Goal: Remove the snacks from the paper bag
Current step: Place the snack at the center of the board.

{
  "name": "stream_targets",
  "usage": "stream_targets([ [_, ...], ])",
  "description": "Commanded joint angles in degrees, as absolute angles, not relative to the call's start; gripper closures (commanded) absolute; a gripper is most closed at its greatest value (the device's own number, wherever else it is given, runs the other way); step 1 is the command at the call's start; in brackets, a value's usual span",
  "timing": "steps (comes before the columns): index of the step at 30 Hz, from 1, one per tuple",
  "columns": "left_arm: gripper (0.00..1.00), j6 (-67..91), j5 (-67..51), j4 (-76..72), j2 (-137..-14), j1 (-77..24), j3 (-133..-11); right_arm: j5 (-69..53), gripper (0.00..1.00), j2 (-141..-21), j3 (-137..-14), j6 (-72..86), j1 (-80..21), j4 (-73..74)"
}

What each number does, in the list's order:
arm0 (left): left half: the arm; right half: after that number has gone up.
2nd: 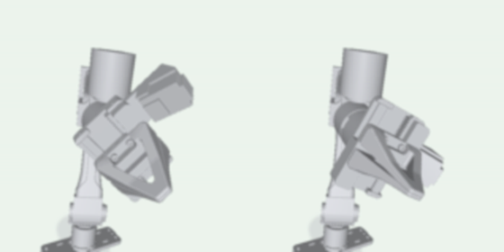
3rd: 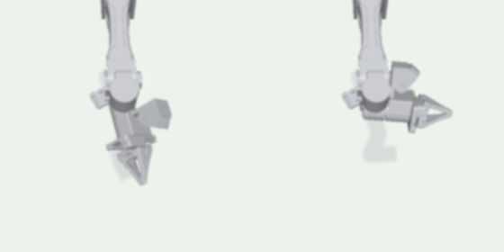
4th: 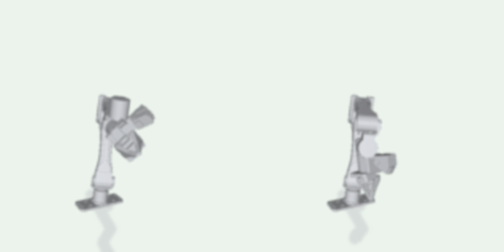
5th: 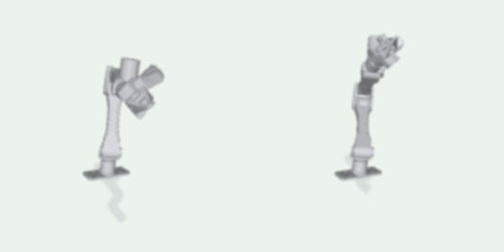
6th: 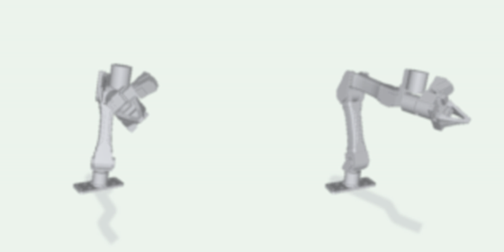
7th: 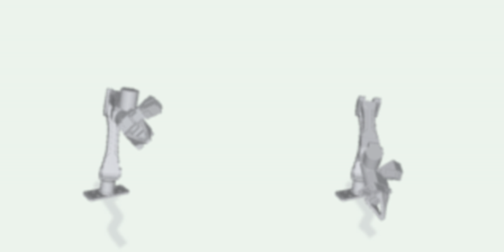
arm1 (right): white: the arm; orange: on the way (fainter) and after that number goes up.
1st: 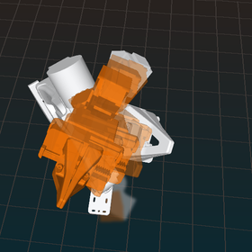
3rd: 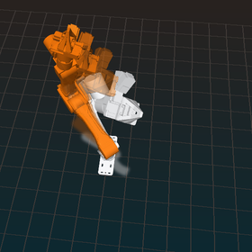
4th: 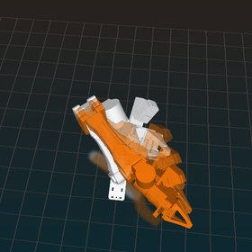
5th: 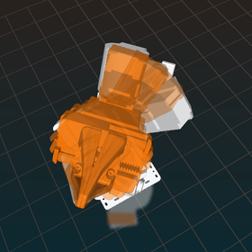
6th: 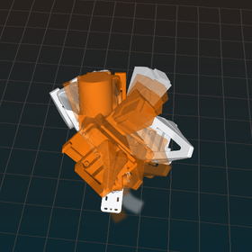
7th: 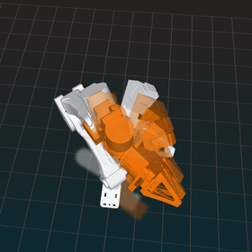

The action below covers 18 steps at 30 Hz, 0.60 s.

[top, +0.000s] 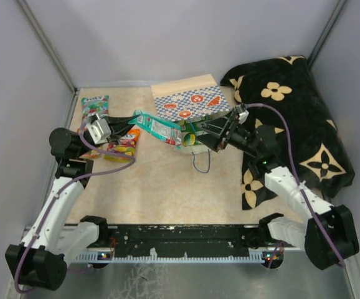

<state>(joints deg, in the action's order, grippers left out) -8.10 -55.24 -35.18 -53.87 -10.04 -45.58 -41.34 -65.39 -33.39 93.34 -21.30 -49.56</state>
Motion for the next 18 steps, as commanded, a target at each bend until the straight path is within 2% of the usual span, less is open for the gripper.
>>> stream_targets([
  [1,1.0,-11.85,-51.69,-26.54,-49.84,-10.35,-46.55,-26.88,0.01,-59.42,-44.1,58.21,-20.89,5.17],
  [13,1.0,-10.6,-46.63,-22.94,-45.52,-10.37,-44.45,-24.34,0.01,-62.24,-43.4,51.32,-20.24,7.71],
  [18,1.0,-9.67,-46.27,-22.51,-46.25,-10.37,-44.33,-30.04,0.01,-63.24,-41.88,52.69,-19.07,2.58],
])
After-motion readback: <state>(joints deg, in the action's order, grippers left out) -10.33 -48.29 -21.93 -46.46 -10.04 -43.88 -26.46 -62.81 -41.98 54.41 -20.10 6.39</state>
